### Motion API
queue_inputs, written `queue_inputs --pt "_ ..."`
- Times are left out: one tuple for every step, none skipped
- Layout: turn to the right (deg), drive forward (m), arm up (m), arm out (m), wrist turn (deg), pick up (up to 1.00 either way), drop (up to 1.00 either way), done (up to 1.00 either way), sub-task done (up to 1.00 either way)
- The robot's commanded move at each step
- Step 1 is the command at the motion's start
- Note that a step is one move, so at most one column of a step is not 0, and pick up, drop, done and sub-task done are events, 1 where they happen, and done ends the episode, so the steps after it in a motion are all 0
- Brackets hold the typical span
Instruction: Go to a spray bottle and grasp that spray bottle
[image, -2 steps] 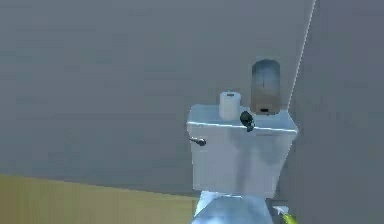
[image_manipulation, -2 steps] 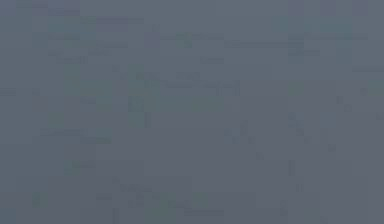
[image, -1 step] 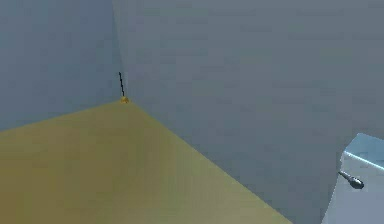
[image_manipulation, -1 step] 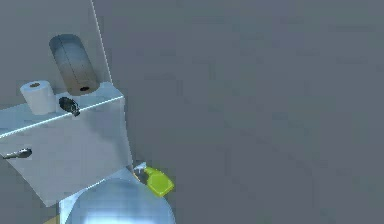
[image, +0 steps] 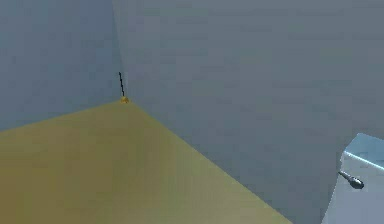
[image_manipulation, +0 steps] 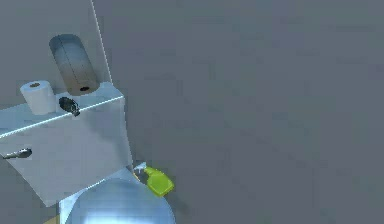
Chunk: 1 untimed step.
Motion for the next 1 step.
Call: queue_inputs --pt "0.0 0.0 0.14 0.0 0.0 0.0 0.0 0.0 0.0"
